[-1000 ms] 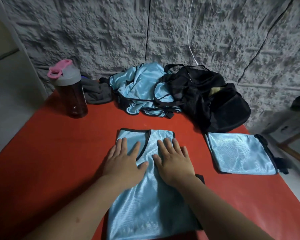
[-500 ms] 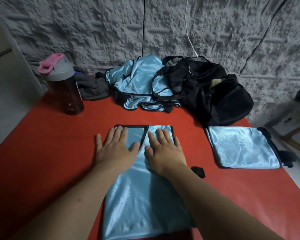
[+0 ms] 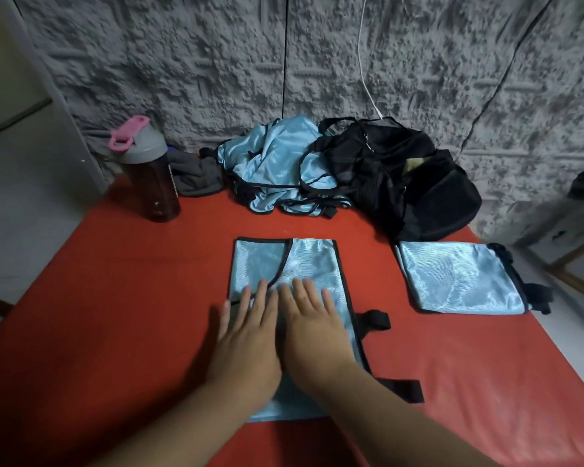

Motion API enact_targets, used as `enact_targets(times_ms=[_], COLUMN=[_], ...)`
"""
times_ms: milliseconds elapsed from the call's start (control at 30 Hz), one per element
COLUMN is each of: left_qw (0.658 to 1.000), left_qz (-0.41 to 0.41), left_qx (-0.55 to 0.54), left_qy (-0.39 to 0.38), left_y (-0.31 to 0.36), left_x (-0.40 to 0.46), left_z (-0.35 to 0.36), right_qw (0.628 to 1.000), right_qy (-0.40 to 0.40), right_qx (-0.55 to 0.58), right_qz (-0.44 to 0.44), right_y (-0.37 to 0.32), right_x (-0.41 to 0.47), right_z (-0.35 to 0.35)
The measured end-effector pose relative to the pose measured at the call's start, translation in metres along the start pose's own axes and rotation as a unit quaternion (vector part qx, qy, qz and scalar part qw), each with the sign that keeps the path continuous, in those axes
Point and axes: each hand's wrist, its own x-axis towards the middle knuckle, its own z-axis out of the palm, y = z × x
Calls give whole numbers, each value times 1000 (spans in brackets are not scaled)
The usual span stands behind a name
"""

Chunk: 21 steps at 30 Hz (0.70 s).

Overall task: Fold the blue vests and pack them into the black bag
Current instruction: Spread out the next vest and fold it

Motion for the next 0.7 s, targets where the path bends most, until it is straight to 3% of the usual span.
enact_targets(times_ms=[333,700], left_qw=[995,996], left_qz=[-82,-34], left_qx=[23,54], left_qy=[-43,-56], left_y=[-2,-36], left_x=[-12,-25], left_z=[13,1], right_qw=[996,996], right_qy=[-32,-15], right_qx=[5,21], right_qz=[80,88], right_y=[59,68], right_x=[-53,-62], right_z=[3,2])
